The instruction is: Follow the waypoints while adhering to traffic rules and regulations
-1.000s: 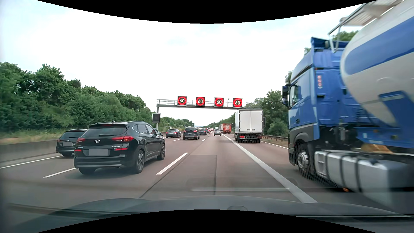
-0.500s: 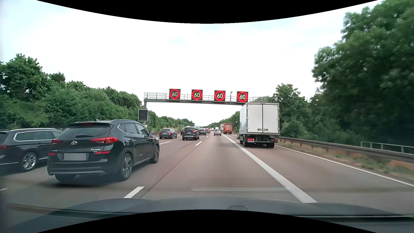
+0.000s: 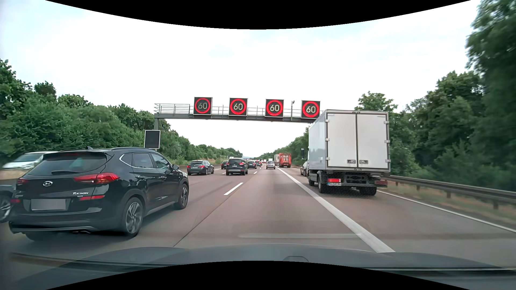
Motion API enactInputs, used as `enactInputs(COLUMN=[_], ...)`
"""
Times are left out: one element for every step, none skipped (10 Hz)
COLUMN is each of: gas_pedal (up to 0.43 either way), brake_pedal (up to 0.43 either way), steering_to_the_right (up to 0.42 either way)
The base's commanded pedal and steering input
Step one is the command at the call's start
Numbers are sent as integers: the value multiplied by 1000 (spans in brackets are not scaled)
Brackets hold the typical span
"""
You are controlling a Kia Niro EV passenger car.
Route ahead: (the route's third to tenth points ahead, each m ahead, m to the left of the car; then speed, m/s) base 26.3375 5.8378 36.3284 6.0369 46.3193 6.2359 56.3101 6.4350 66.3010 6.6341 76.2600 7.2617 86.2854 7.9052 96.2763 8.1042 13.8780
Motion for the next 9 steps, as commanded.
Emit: enactInputs(gas_pedal=[0, 0, 0, 0, 0, 0, 0, 0, 0], brake_pedal=[0, 0, 0, 0, 0, 0, 0, 0, 0], steering_to_the_right=[-3, -3, -3, -3, -3, -3, -3, -3, -3])
